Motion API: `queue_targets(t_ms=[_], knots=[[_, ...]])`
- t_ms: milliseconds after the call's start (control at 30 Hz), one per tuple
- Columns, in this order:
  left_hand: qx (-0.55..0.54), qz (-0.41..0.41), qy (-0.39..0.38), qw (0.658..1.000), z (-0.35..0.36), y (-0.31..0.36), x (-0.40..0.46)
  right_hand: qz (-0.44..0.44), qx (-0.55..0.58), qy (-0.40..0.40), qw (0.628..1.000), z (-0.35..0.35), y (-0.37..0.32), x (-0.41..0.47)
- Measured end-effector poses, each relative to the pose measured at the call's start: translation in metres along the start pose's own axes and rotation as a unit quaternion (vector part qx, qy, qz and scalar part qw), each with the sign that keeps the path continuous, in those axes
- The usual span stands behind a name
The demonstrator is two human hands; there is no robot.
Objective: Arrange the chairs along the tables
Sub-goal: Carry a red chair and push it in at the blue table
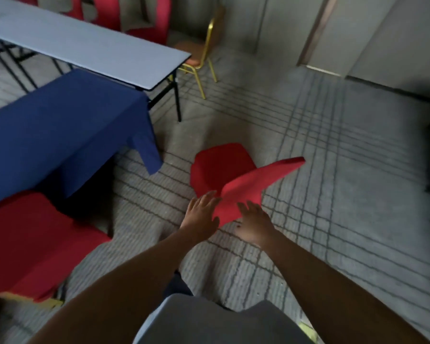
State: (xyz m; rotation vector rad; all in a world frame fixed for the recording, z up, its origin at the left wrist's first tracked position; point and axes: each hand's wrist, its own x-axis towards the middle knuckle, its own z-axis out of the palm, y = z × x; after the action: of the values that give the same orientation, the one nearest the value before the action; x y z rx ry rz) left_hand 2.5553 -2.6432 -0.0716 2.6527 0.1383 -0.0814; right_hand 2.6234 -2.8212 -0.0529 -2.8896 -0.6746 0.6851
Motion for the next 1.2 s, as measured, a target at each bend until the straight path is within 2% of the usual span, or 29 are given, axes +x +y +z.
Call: queue_targets(t_ms=[267,500,700,967,1200], knots=[[0.032,0.065,-0.037,0.997,0.042,0.057,0.051,0.063,0.043,0.005,0.997,-0.005,0.084,-0.018],[0.025,0.074,-0.051,0.996,0.062,0.083,0.107,0.083,0.041,0.004,0.996,-0.018,0.127,0.012],[0.013,0.035,-0.078,0.996,0.074,0.087,0.174,0.077,0.032,-0.023,0.996,-0.042,0.157,0.068],[-0.04,-0.021,-0.08,0.996,0.074,0.093,0.251,0.049,0.047,0.023,0.997,-0.079,0.179,0.149],[-0.027,-0.053,-0.094,0.994,0.079,0.098,0.29,0.004,0.044,0.062,0.997,-0.091,0.196,0.19]])
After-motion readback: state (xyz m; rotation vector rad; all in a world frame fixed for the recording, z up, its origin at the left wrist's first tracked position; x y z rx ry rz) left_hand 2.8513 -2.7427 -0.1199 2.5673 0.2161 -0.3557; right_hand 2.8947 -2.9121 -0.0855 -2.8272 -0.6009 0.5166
